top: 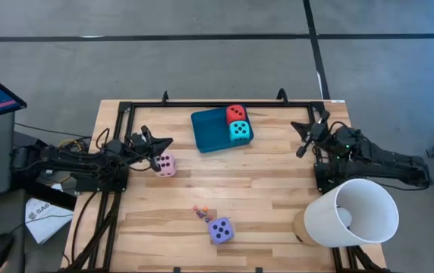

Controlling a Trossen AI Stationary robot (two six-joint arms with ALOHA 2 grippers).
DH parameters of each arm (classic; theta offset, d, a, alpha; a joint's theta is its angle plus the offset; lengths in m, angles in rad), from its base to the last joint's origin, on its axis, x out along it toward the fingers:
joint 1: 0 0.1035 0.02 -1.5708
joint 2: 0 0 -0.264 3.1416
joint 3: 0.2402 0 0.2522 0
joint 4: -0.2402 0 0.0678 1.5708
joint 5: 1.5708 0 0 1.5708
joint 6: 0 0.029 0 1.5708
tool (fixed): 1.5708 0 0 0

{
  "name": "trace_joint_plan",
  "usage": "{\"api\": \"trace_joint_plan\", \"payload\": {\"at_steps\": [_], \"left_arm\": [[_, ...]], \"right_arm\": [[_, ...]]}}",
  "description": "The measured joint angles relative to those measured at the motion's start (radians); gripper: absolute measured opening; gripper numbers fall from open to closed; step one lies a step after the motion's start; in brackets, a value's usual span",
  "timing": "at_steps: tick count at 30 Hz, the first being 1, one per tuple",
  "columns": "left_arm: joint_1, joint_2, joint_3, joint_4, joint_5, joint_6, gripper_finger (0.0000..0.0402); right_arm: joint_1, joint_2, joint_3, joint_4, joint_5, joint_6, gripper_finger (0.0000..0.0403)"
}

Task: Pick & Place Dice
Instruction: Put the large pink dice into the blue bin

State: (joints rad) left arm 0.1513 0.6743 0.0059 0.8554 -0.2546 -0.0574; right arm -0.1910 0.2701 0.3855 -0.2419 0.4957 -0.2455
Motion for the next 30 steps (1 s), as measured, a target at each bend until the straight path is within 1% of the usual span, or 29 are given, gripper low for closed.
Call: {"api": "trace_joint_plan", "payload": {"at_steps": [3, 8, 16, 18, 26, 30], "left_arm": [[0.000, 0.000, 0.000, 0.046, -0.036, 0.000, 0.0006], [0.000, 0.004, 0.000, 0.045, -0.036, 0.000, 0.0006], [0.000, 0.007, 0.000, 0.043, -0.036, 0.000, 0.0006], [0.001, 0.008, 0.000, 0.043, -0.036, 0.000, 0.0006], [0.000, 0.007, 0.000, 0.043, -0.036, -0.010, 0.0006], [0.000, 0.010, 0.000, 0.043, -0.036, -0.060, 0.0006]], "right_arm": [[-0.004, -0.027, 0.000, -0.042, 0.000, 0.043, 0.0000], [-0.006, -0.037, 0.000, -0.020, 0.001, 0.040, 0.0000], [-0.009, -0.035, -0.001, -0.012, 0.002, 0.093, 0.0000], [-0.009, -0.036, -0.017, 0.027, 0.003, 0.112, 0.0000], [-0.008, -0.038, -0.232, 0.351, 0.003, 0.074, 0.0000], [-0.008, -0.038, -0.256, 0.371, 0.003, 0.112, 0.0000]]}}
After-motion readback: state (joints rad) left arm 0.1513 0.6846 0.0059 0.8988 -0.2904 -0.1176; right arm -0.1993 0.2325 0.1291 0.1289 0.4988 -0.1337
